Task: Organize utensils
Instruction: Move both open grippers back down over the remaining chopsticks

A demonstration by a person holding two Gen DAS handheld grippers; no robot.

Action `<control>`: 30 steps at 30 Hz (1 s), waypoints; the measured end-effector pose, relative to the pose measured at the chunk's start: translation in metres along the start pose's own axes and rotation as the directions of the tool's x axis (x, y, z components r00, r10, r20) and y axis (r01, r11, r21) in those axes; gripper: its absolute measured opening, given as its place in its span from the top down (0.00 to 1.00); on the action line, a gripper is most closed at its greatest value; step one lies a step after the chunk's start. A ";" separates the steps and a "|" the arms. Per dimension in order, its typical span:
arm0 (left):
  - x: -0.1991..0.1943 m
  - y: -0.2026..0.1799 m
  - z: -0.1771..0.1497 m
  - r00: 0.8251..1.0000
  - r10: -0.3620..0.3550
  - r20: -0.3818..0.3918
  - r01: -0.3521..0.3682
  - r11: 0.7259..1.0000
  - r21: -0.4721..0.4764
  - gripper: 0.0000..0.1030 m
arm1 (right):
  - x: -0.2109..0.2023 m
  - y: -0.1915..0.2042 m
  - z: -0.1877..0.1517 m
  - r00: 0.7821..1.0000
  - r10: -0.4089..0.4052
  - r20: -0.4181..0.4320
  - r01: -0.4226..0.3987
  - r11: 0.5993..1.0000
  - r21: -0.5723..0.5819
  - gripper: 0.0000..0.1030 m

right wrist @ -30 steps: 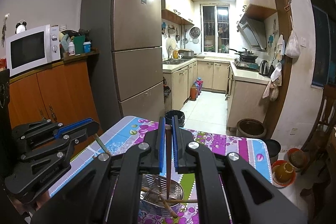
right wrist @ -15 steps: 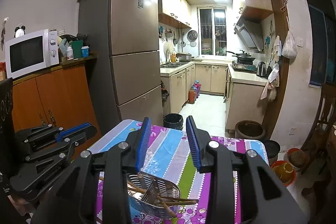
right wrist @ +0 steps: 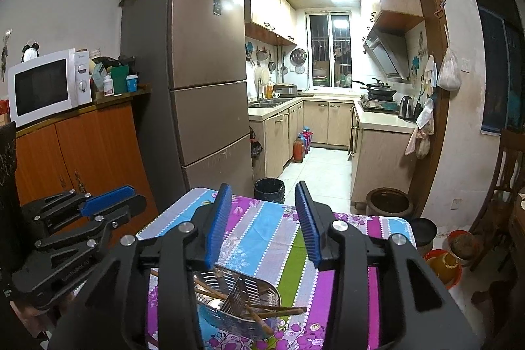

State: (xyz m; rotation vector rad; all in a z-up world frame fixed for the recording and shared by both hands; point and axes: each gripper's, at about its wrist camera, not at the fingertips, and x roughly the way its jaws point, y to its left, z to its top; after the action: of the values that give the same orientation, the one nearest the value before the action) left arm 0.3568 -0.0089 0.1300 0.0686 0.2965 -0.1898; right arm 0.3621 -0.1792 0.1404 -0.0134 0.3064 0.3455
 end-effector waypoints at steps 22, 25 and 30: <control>-0.174 -0.008 -0.248 0.995 -0.073 -0.067 0.073 0.997 -0.006 0.46 | -0.225 0.033 -0.246 1.000 0.002 -0.005 -0.002 0.998 0.068 0.64; -0.171 -0.017 -0.289 0.986 -0.097 -0.135 0.098 0.995 -0.001 0.46 | -0.223 0.047 -0.298 0.998 -0.042 -0.047 0.045 0.996 0.072 0.74; -0.178 -0.034 -0.332 0.981 -0.120 -0.153 0.123 0.992 0.014 0.46 | -0.206 0.069 -0.352 0.988 -0.082 -0.129 0.089 0.995 0.049 0.80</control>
State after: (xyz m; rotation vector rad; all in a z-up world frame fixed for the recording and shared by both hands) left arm 0.0890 0.0207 -0.1349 0.0880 0.4508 -0.3102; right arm 0.0516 -0.2052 -0.1315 0.0057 0.4395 0.2508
